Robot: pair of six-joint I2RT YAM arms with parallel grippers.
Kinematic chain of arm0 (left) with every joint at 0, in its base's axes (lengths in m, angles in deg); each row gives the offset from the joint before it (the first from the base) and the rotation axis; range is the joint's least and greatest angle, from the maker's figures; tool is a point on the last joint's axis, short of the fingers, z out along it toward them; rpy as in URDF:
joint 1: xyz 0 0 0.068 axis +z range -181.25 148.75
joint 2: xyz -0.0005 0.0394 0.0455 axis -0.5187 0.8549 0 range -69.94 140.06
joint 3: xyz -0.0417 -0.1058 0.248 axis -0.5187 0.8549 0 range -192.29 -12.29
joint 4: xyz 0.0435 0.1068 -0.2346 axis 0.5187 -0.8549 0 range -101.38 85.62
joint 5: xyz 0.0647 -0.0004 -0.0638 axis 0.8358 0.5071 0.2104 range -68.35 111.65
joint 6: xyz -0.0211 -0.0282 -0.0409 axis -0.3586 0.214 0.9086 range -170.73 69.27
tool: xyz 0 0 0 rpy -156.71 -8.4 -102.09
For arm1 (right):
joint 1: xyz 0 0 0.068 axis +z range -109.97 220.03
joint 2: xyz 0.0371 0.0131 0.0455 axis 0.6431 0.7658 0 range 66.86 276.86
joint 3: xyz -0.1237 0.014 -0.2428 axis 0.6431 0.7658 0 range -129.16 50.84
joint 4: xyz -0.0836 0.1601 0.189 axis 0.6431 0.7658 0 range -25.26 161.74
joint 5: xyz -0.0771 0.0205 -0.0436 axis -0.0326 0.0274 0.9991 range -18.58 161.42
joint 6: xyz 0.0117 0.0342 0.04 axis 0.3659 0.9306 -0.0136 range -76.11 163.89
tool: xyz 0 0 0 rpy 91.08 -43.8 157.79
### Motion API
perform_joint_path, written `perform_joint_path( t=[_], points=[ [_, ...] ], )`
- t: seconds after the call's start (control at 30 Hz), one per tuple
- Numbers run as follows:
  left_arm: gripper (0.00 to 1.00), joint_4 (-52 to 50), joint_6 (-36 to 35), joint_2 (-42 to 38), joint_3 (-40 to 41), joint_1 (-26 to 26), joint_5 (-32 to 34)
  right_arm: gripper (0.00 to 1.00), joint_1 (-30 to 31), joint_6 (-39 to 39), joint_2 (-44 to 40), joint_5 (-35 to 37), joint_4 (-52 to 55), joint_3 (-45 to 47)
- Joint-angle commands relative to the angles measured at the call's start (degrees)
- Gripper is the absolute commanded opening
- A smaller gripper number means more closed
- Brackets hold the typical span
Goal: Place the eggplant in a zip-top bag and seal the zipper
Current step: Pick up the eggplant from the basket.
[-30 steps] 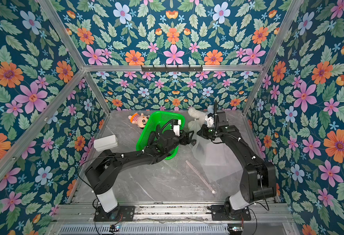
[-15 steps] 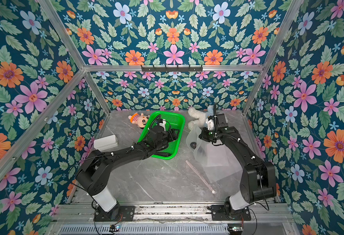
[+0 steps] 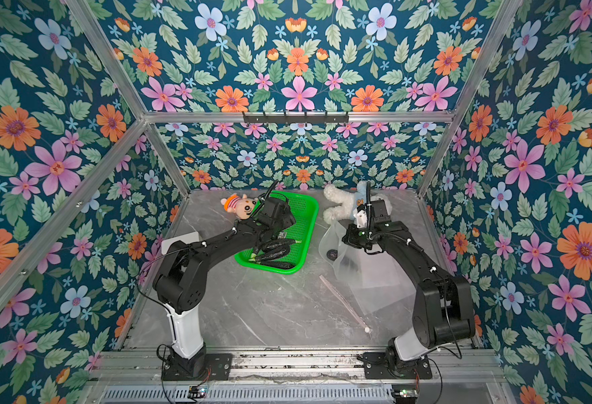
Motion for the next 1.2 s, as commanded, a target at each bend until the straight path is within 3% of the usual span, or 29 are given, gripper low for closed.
perform_joint_path(
  t=[0.0, 0.4, 0.83, 1.07, 1.17],
  points=[
    [0.82, -5.79, -3.52, 2.43, -3.25, 1.12, 4.49, 0.0, -0.05, 0.31, 0.43, -0.54, -1.76, 0.49],
    [0.8, -10.46, -7.27, 10.96, -11.07, 4.22, 4.14, 0.0, -0.07, 0.59, 2.0, -2.5, -3.96, 1.68],
    [0.68, -13.46, -4.94, 15.78, -13.35, 4.31, 3.71, 0.0, -0.03, 0.9, 2.43, -3.13, -5.03, 2.3],
    [0.56, -12.19, -4.1, 15.88, -11.67, 4.31, 2.57, 0.0, -0.03, 0.87, 2.65, -3.23, -5.18, 2.56],
    [0.46, -11.64, -4.21, 15.22, -10.92, 4.32, 2.4, 0.0, 0.01, 0.88, 2.69, -3.32, -5.34, 2.66]
  ],
)
